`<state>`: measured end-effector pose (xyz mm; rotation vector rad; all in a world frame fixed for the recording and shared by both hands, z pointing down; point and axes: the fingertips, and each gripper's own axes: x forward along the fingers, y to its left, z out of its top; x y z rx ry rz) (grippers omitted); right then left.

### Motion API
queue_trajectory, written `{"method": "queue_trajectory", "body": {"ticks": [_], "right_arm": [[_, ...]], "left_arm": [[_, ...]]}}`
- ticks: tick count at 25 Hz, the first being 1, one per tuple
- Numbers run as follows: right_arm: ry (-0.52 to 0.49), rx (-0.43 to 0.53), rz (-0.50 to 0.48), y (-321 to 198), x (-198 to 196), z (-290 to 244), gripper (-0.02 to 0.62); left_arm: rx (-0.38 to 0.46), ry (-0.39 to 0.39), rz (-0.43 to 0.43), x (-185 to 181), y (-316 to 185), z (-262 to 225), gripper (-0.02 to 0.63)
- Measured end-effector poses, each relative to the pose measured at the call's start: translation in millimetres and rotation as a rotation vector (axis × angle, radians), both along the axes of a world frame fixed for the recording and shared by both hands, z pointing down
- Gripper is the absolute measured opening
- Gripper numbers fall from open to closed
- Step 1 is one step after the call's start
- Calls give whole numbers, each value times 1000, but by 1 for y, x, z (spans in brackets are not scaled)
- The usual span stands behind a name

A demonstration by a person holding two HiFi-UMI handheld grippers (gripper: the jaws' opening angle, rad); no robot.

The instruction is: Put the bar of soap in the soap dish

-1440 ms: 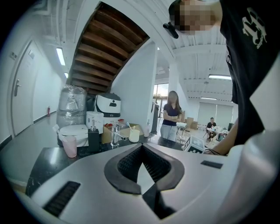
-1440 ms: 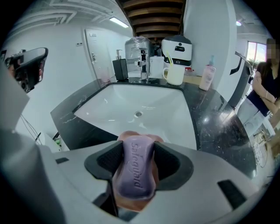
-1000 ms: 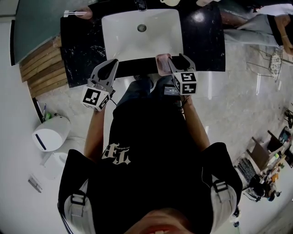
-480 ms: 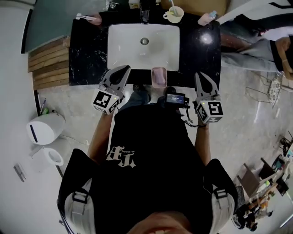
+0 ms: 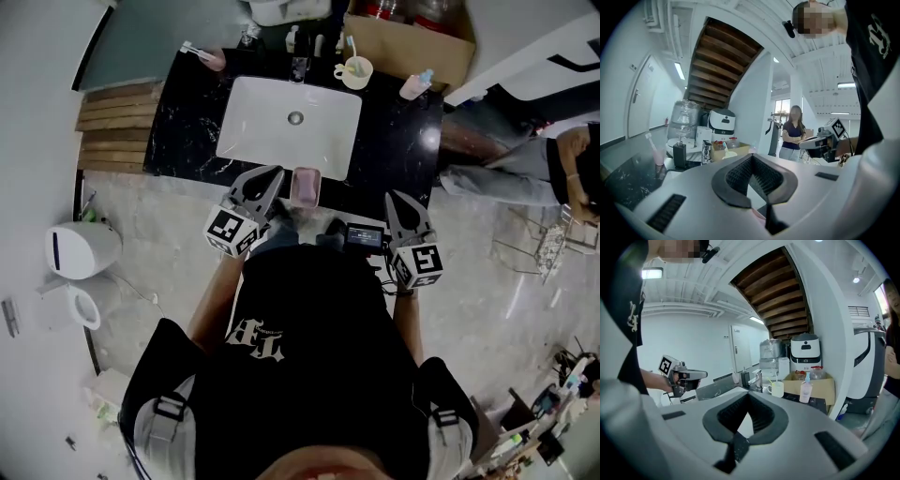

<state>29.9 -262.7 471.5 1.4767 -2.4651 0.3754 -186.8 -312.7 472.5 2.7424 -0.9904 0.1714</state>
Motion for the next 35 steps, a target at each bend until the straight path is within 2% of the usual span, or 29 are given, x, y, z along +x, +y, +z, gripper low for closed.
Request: {"method": "queue_trajectory", "body": {"ticks": [10, 20, 22, 26, 35], "right_arm": [[-8, 6, -71, 24, 39, 11, 8], [-29, 37, -75, 34, 63, 8, 8], [-30, 41, -75, 34, 62, 7, 8], [-43, 49, -68, 36, 67, 7, 8], [-55, 50, -74, 39, 69, 6, 8]], "left_arm": [[1, -9, -100, 30, 43, 6, 2], [24, -16, -132, 49, 58, 7, 2], [31, -30, -124, 49, 59, 5, 2], [61, -105, -74, 62, 67, 10, 2], [71, -88, -54, 78, 72, 5, 2]]}}
